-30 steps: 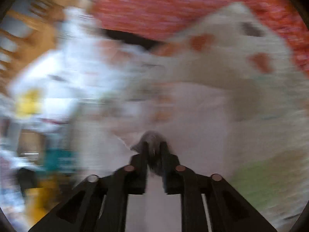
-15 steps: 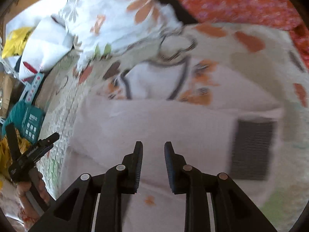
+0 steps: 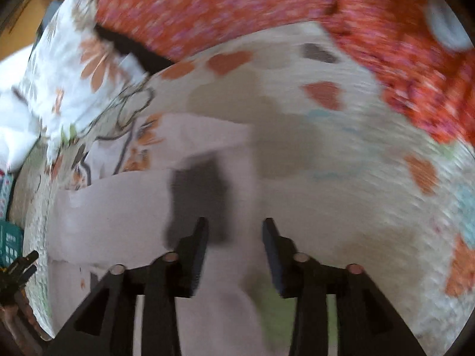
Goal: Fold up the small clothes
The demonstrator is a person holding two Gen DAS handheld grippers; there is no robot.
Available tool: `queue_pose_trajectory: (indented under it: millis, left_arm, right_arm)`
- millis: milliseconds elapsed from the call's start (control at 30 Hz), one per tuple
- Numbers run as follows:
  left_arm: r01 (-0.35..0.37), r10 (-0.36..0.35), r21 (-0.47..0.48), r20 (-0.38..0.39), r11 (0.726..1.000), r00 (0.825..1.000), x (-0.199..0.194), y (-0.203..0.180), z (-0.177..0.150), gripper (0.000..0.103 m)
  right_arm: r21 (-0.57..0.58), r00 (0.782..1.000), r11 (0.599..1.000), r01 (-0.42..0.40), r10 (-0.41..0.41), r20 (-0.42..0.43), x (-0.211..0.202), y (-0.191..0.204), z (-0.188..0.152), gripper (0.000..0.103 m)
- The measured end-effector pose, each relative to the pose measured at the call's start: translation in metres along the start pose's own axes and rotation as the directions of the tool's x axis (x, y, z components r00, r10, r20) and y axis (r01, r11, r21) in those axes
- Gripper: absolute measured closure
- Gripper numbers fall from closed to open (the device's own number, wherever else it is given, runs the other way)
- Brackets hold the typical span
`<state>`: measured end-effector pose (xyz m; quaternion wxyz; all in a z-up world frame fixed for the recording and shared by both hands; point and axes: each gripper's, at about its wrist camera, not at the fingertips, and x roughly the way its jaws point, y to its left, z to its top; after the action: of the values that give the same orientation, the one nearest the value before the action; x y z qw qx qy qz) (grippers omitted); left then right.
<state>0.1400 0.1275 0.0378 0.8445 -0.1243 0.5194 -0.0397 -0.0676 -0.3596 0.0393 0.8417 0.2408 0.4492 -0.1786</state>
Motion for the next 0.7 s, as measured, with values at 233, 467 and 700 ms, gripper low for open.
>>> queue_pose_trajectory:
  millis: [233, 467, 700]
  left_arm:
    - [0.215, -0.224, -0.114, -0.074, 0.97, 0.972, 0.007, 0.03, -0.023, 0.025]
    - [0.342, -0.348, -0.067, -0.106, 0.937, 0.932, -0.013, 0.04, -0.067, 0.038]
    - [0.385, -0.386, -0.025, -0.113, 0.922, 0.916, -0.027, 0.047, -0.119, 0.038]
  right_arm:
    - [0.205, 0.975, 0.964, -0.168, 0.194, -0.112, 0.004, -0.054, -0.06, 0.058]
    - [0.24, 0.924, 0.909, -0.341, 0.371, -0.091, -0.012, -0.044, -0.104, 0.054]
    - [0.253, 0.86, 0.855, -0.453, 0.494, -0.127, -0.016, -0.03, -0.158, 0.054]
